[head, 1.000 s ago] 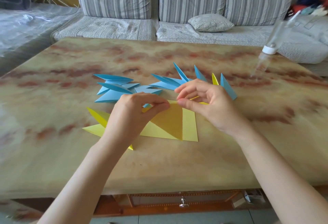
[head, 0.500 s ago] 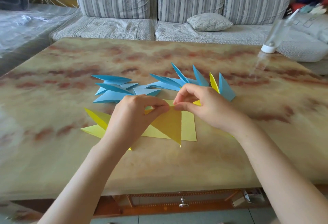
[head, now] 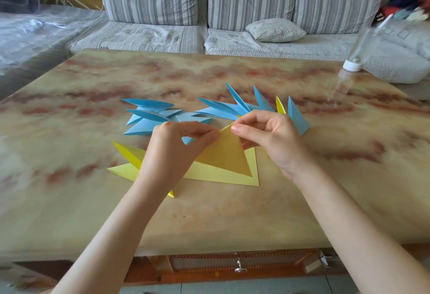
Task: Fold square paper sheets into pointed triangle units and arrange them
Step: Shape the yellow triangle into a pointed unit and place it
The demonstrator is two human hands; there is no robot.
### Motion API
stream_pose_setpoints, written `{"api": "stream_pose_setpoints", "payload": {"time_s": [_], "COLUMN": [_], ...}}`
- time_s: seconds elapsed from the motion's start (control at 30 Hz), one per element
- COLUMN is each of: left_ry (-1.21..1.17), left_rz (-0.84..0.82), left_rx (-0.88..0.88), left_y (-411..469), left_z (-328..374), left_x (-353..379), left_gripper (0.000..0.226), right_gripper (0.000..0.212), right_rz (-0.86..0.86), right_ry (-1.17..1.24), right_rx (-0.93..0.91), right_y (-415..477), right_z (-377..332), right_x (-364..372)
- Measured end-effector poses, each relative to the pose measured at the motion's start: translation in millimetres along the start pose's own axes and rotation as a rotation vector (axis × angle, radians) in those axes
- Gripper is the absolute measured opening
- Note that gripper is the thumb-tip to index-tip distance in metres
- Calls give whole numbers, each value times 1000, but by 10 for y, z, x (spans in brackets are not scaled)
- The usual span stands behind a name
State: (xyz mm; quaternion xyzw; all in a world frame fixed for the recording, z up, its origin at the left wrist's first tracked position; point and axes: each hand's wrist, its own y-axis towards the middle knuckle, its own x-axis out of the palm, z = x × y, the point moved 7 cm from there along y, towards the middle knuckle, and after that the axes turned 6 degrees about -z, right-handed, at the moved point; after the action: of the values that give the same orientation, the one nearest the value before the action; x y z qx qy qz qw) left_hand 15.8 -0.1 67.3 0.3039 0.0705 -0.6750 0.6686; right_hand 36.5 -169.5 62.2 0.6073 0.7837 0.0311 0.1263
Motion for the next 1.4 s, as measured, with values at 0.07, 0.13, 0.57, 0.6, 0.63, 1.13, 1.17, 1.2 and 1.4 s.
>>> {"api": "stream_pose_setpoints", "payload": {"time_s": [0.07,0.13,0.57,0.6,0.63,1.13,1.17,1.2,1.4], "left_ry": [-12,-15,-126,-152,-167,-171,-158,-151,-127], "left_rz": [12,16,-159,-147,-129,82,84,91,112], "left_rx": [-19,-29,-143,-141,-131,-117,-110,-108,-133], "left_y": [-2,2,22,26,30,33,33,33,24], "left_z": [-27,-44,-214,-202,-182,-196,-185,-183,-206], "left_x": [-2,-5,84,81,76,-18,-26,-36,-69], "left_gripper": [17,17,12,12,9,13,15,16,17], "right_gripper": [9,3,12,11,10,5,3,3,7], "right_rz": [1,-18,-10,-12,-20,-110,-118,-130,-198], "right_ry": [49,83,-80,-107,-129,-104,-108,-116,-157], "right_rx": [44,101,72,67,64,165,172,178,227], "right_y": [-2,-10,-34,-33,-35,-65,-71,-77,-136], "right_z": [39,90,76,70,65,187,195,202,231], "right_x": [21,45,55,60,76,161,153,144,89]}}
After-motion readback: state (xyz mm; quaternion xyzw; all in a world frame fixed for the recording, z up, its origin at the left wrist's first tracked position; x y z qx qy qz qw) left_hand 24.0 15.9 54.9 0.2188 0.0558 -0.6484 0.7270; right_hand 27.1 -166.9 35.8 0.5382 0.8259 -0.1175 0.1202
